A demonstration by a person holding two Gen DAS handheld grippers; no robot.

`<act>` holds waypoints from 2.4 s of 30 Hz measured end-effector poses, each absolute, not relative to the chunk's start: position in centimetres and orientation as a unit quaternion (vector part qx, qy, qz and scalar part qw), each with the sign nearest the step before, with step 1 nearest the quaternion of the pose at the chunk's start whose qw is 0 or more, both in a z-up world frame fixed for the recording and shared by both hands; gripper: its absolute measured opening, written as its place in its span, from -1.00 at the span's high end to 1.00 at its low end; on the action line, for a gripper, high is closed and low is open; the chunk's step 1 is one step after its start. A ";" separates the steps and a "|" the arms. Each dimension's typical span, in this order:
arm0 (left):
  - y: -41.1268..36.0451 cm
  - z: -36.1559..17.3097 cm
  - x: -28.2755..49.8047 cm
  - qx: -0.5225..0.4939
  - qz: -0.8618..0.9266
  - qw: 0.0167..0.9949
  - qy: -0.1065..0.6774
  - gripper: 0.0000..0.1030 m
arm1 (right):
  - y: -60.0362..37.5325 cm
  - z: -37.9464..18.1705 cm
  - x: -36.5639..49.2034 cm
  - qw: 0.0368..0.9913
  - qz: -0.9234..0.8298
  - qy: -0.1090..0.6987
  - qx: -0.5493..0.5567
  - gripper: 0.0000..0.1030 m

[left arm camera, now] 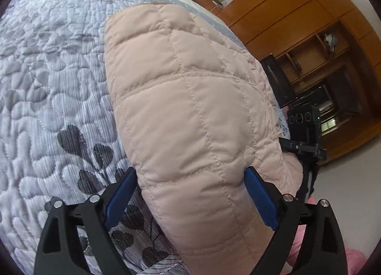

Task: Fold large clothes
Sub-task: 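Grasp the coat stack with both grippers and fold it over onto itself, then open both grippers and release the folded coat bundle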

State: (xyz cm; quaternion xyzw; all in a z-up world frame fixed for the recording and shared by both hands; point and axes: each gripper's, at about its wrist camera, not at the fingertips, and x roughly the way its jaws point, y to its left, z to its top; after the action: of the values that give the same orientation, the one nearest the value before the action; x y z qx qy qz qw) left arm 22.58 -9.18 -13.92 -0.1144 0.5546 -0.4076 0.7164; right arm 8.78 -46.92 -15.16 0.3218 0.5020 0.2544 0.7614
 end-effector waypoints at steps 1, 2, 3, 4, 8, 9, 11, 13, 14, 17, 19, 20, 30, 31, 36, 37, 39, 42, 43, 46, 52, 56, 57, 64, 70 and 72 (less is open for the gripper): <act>-9.3 -14.2 22.7 -0.119 -0.411 0.714 0.554 -0.80 | -46.6 -15.3 9.3 0.761 0.257 0.502 0.320 -0.86; -9.3 -14.5 22.9 -0.126 -0.414 0.711 0.554 -0.81 | -46.3 -15.3 9.5 0.762 0.260 0.501 0.319 -0.86; -9.5 -15.0 23.1 -0.136 -0.418 0.706 0.556 -0.81 | -46.1 -15.4 9.7 0.762 0.262 0.499 0.318 -0.86; -9.6 -15.5 23.2 -0.148 -0.424 0.698 0.557 -0.81 | -45.9 -15.4 9.8 0.764 0.263 0.498 0.316 -0.85; -10.1 -15.8 22.7 -0.167 -0.437 0.691 0.551 -0.71 | -44.2 -15.2 10.2 0.761 0.273 0.492 0.323 -0.33; -10.2 -15.6 22.4 -0.163 -0.438 0.695 0.546 -0.61 | -43.7 -15.0 10.8 0.761 0.274 0.490 0.325 -0.17; -10.2 -14.9 21.8 -0.167 -0.441 0.698 0.539 -0.41 | -43.0 -14.3 10.7 0.770 0.277 0.482 0.314 0.00; -9.6 -14.3 21.7 -0.180 -0.449 0.696 0.530 -0.27 | -42.2 -13.1 10.5 0.783 0.278 0.471 0.297 0.09; -9.5 -13.8 21.6 -0.184 -0.453 0.697 0.524 -0.22 | -41.6 -12.4 10.5 0.790 0.278 0.466 0.285 0.12; -9.3 -12.3 21.5 -0.191 -0.464 0.703 0.505 -0.18 | -40.0 -9.8 11.1 0.808 0.286 0.446 0.257 0.14; -9.0 -11.1 22.0 -0.187 -0.461 0.714 0.492 -0.18 | -38.8 -8.2 12.2 0.817 0.290 0.439 0.235 0.14; -8.7 -10.5 22.5 -0.184 -0.460 0.721 0.484 -0.19 | -38.1 -7.4 13.0 0.821 0.293 0.435 0.225 0.15; -4.2 -7.1 31.4 -0.195 -0.398 0.785 0.433 -0.19 | -31.0 -4.3 27.1 0.824 0.325 0.426 0.182 0.15; -3.7 -7.1 32.5 -0.194 -0.390 0.791 0.430 -0.19 | -30.5 -4.5 28.7 0.823 0.328 0.427 0.182 0.15; -1.0 -7.8 37.3 -0.192 -0.355 0.810 0.426 -0.19 | -28.4 -6.4 36.5 0.810 0.340 0.437 0.192 0.14; -0.7 -8.3 38.2 -0.189 -0.349 0.812 0.427 -0.19 | -29.0 -7.0 37.3 0.807 0.342 0.440 0.195 0.14; 0.0 -9.4 39.6 -0.184 -0.339 0.814 0.435 -0.20 | -29.3 -8.5 38.9 0.799 0.342 0.451 0.201 0.14; 0.9 -12.2 41.3 -0.185 -0.320 0.806 0.462 -0.27 | -28.7 -11.5 41.2 0.785 0.331 0.481 0.207 0.06; 1.9 -13.2 41.4 -0.192 -0.320 0.802 0.466 -0.30 | -28.9 -12.5 41.6 0.779 0.335 0.482 0.221 0.04; 2.7 -14.5 40.8 -0.205 -0.329 0.800 0.457 -0.41 | -29.6 -13.5 41.7 0.764 0.347 0.482 0.253 -0.03; 2.1 -12.9 40.1 -0.197 -0.298 0.808 0.469 -0.48 | -30.8 -11.6 39.8 0.784 0.315 0.485 0.226 -0.41; 3.8 -11.6 38.0 -0.171 -0.266 0.834 0.451 -0.49 | -32.1 -10.5 36.1 0.797 0.298 0.481 0.208 -0.43; 4.0 -11.1 37.1 -0.161 -0.260 0.841 0.446 -0.49 | -32.4 -10.4 35.2 0.799 0.296 0.481 0.204 -0.43; 3.4 -9.8 32.9 -0.088 -0.241 0.871 0.419 -0.49 | -34.5 -11.1 31.1 0.813 0.267 0.477 0.200 -0.41; 2.6 -11.9 33.6 -0.069 -0.234 0.870 0.429 -0.55 | -35.2 -13.8 31.2 0.807 0.239 0.502 0.197 -0.41; 2.6 -12.1 33.5 -0.067 -0.228 0.871 0.431 -0.55 | -35.1 -14.0 31.4 0.807 0.236 0.503 0.202 -0.40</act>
State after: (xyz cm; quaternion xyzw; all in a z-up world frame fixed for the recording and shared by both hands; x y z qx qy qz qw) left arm 33.46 2.57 -12.06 -0.0669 0.4310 -0.2277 0.8706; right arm 31.37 -35.07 -14.00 0.2020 0.5028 0.2357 0.8068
